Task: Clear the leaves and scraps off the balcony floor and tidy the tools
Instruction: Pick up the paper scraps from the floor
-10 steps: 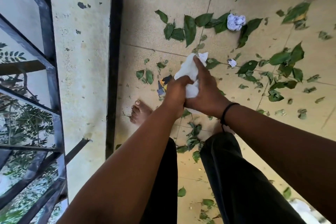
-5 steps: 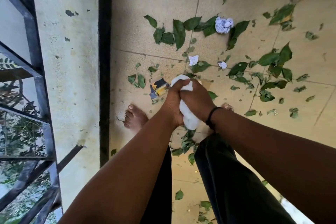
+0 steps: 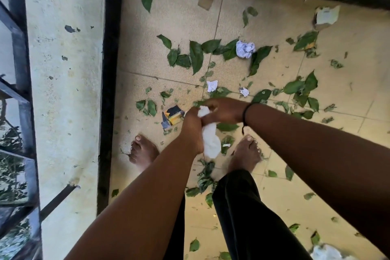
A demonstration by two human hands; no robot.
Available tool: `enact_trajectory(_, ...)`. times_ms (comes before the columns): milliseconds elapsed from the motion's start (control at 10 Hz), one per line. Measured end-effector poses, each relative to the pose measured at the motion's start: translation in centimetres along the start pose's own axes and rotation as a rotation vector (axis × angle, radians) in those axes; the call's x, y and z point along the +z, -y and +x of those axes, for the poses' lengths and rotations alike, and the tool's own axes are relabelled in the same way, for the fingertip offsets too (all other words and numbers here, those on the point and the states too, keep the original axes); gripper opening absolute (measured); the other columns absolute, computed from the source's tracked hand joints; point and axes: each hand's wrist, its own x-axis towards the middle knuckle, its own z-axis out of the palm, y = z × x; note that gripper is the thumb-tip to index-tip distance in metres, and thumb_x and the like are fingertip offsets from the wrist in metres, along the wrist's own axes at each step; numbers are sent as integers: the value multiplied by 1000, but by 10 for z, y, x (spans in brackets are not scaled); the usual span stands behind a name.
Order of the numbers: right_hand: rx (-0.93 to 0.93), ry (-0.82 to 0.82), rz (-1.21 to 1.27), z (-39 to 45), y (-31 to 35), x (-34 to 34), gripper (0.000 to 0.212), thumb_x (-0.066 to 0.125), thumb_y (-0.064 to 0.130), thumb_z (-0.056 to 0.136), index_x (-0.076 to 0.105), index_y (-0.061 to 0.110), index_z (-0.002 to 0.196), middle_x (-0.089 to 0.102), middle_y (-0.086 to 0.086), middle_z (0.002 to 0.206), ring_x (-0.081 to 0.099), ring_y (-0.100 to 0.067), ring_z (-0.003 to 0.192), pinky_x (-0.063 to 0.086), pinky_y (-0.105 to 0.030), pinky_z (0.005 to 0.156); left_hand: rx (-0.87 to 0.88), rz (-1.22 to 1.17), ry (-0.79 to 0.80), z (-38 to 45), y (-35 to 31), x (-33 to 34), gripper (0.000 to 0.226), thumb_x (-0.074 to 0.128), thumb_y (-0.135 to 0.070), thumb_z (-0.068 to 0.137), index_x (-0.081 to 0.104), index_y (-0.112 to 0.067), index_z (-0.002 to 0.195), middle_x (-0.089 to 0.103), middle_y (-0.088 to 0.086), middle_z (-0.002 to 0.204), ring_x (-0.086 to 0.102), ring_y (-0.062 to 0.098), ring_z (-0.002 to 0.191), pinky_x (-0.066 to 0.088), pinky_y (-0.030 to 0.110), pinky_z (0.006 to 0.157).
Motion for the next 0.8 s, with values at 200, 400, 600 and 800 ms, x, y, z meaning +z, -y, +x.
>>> enact_trajectory(200,228,-435,554,6,-41,-54,33,56,49,91,61,18,102,64,-8,104,58,-23,74,42,-28,66,-14,144,427,47,-12,1,41,38,-28,93,65,-7,71,68,-7,71,56,18,86,45,34,72)
enact_trajectory(400,448,-538,-315,22,-90,-88,56,53,34,90,41,15,141,39,-24,142,46,-40,125,43,-44,102,92,150,-13,30,-31,-3,16,57,-13,74,60,-15,59,45,3,47,44,18,39,41,18,50)
enact_trajectory(600,292,-535,-367,43,-87,-97,64,56,31,93,28,33,151,-6,-14,162,15,-31,148,25,-38,115,112,304,-163,38,-29,-19,28,52,-6,88,51,-13,61,42,8,64,41,22,65,35,32,68)
enact_trajectory(800,339,-432,-421,47,-83,-94,69,56,38,94,22,31,153,-14,-9,161,12,-32,148,22,-39,116,114,304,-179,22,-31,-13,48,57,-55,88,50,-15,63,50,4,59,42,19,49,34,28,61)
